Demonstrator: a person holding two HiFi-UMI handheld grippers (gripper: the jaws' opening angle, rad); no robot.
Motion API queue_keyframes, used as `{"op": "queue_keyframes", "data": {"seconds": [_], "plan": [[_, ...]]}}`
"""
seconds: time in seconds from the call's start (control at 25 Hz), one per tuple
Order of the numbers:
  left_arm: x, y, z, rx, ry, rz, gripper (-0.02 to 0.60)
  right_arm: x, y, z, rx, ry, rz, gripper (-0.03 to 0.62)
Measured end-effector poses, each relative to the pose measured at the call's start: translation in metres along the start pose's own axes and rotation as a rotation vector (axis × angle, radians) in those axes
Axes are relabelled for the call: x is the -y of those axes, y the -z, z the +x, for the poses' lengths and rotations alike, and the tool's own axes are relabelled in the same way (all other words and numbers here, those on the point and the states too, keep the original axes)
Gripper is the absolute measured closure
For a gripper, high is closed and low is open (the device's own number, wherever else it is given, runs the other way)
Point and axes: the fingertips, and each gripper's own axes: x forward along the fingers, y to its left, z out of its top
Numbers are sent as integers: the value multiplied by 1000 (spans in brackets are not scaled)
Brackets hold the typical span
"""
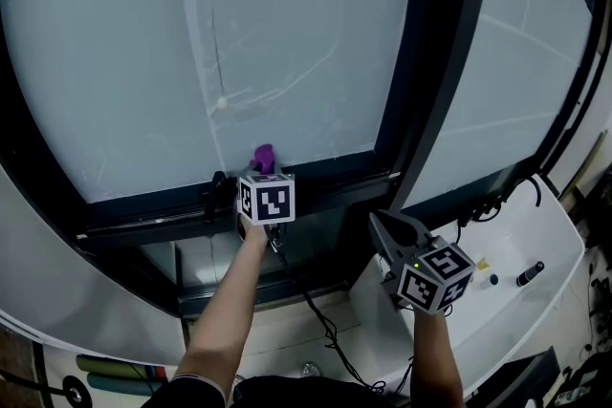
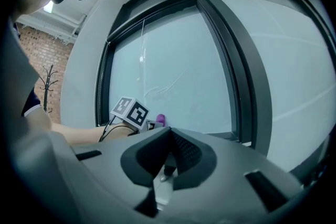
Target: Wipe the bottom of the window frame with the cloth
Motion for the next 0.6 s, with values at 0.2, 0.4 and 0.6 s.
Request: {"op": "queue_keyframes", "data": {"seconds": [0.2,0.4,0.6], "plan": [[18,0,7,-23,27,18,512,7,0,-4,0,16,3,594],[36,-5,10,-25,47,28,512,17,0,-12,-2,35,2,593],[61,-9,19,-21,78,36,512,32,1,-20,-11,68,-2,594]]}}
